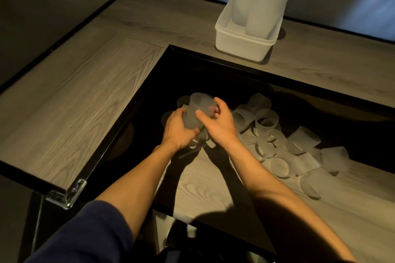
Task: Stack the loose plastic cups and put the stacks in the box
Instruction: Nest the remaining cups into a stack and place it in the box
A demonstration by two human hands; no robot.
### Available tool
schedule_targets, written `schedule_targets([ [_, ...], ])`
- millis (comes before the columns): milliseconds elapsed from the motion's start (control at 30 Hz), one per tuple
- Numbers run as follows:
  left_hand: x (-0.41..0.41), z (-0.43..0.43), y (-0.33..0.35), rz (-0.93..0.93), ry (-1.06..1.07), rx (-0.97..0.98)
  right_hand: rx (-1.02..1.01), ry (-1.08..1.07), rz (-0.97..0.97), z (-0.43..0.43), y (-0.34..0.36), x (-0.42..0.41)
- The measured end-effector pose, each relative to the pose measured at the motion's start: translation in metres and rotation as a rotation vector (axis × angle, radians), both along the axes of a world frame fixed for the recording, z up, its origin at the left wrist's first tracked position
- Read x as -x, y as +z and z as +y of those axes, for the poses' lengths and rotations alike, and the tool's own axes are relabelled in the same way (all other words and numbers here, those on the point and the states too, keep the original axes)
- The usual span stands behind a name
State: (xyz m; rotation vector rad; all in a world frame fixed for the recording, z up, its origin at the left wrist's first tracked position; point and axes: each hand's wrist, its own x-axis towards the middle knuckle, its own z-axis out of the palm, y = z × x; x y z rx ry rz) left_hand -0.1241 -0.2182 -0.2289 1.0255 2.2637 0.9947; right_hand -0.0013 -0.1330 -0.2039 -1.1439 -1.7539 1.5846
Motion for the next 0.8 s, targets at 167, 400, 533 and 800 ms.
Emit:
schedule_targets([
  [167,-0.013,0.001,0.003,-0.084,-0.024,-0.070,-0.075,0.023,-0.102,-0.001,-0.001,-0.011],
  [400,-0.019,0.001,0.000,-0.082,-0.049,-0.062,-0.224,0.038,-0.230,0.003,-0.005,-0.023],
  [533,-0.020,0.003,-0.001,-0.043,-0.101,-0.056,-0.259,0.039,-0.287,0.007,-0.005,-0.025],
  [800,-0.014,0.001,-0.005,-0.032,-0.141,-0.007,-0.267,0.156,-0.383,0.015,-0.005,-0.026],
])
